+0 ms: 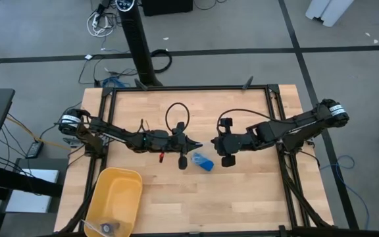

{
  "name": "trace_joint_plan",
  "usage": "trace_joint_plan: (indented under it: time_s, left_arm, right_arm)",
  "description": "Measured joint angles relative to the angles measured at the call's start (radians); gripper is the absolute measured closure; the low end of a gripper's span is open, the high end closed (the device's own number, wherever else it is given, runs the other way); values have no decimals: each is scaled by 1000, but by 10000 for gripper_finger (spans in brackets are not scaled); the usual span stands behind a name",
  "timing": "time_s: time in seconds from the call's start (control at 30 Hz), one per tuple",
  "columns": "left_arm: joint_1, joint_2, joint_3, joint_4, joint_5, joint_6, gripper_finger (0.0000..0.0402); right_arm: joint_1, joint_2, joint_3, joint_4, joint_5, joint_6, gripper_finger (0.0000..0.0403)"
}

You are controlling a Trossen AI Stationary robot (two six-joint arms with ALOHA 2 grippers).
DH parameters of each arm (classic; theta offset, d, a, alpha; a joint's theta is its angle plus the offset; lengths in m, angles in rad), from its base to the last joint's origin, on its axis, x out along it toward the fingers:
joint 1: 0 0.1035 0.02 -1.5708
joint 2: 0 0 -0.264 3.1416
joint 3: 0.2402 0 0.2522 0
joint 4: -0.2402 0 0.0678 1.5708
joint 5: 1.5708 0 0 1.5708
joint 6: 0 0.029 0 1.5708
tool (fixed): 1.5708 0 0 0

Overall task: Roll bandage
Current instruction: Open the zip bag

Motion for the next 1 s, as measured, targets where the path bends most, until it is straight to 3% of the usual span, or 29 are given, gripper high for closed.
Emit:
trace_joint_plan:
  time_s: [0.7, 0.9, 1.0]
  left_arm:
    - [0, 0, 0, 41, 25, -8, 401]
    - [0, 0, 0, 50, 41, -8, 401]
    - [0, 0, 0, 55, 44, -8, 401]
  right_arm:
    - [-15, 0, 0, 23, -142, -17, 403]
    - [-16, 0, 0, 25, -63, -17, 403]
    - [-16, 0, 0, 27, -128, -17, 403]
